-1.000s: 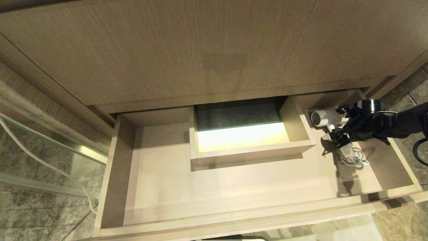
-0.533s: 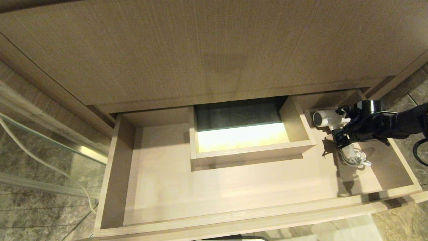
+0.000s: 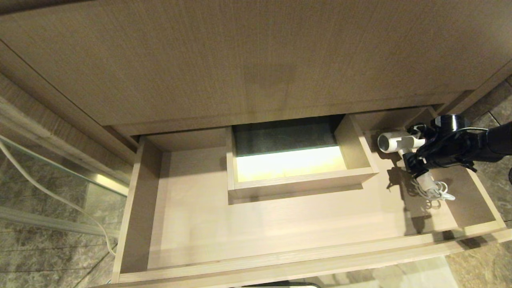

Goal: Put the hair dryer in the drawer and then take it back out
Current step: Take the hairdryer out

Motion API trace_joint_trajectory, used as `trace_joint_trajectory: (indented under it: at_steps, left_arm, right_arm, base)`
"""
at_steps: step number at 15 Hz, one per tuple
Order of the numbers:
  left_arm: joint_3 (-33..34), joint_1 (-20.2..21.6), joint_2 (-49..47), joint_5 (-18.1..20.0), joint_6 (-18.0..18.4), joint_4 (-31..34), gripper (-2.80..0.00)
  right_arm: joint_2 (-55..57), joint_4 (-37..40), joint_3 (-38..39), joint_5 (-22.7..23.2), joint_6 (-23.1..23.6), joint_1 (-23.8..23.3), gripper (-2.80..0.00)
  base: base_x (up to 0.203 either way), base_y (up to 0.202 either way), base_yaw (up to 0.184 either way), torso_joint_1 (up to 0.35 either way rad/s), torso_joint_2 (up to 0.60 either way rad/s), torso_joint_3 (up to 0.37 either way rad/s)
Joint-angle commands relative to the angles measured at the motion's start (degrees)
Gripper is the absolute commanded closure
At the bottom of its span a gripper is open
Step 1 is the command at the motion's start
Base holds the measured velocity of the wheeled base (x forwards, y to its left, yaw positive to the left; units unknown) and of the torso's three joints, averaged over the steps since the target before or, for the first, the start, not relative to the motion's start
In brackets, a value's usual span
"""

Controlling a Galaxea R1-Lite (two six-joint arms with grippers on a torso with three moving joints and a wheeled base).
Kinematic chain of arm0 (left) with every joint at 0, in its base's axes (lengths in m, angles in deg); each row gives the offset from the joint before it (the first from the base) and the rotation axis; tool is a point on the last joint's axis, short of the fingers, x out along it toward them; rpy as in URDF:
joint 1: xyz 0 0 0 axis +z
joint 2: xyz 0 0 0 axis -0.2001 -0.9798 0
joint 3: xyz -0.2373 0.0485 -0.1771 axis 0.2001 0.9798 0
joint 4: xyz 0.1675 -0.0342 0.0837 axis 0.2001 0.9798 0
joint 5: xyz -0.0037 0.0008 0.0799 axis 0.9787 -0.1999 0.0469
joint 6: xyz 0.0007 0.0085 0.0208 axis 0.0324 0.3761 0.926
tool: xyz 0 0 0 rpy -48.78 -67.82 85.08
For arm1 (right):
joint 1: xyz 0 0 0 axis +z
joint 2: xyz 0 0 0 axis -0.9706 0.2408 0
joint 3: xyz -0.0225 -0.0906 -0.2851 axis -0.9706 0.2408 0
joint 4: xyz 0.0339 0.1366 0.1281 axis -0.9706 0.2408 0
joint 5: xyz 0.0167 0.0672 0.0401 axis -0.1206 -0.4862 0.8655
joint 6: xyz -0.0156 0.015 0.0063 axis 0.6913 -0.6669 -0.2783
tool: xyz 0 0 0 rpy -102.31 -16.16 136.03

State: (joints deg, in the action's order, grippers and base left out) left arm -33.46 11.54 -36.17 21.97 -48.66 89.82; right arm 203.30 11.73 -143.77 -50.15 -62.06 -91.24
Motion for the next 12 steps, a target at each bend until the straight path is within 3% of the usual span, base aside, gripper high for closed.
trace_joint_trajectory:
  at_steps: [1,12]
  left_arm:
    - [0.00,0.00,-0.09,-0.04,-0.05,-0.02,0.00]
    - [0.00,0.00,-0.09,-0.04,-0.05,-0.02,0.00]
  right_arm:
    - [-4.34,0.53,2.17,0.12,0.14,0.01,0.00]
    - [-26.48,10.81,16.82,0.03,1.60,0.32,0.00]
  base:
    - [0.000,0.000,0.000,0.000,0.00,0.000]
    - [0.000,0.000,0.000,0.000,0.00,0.000]
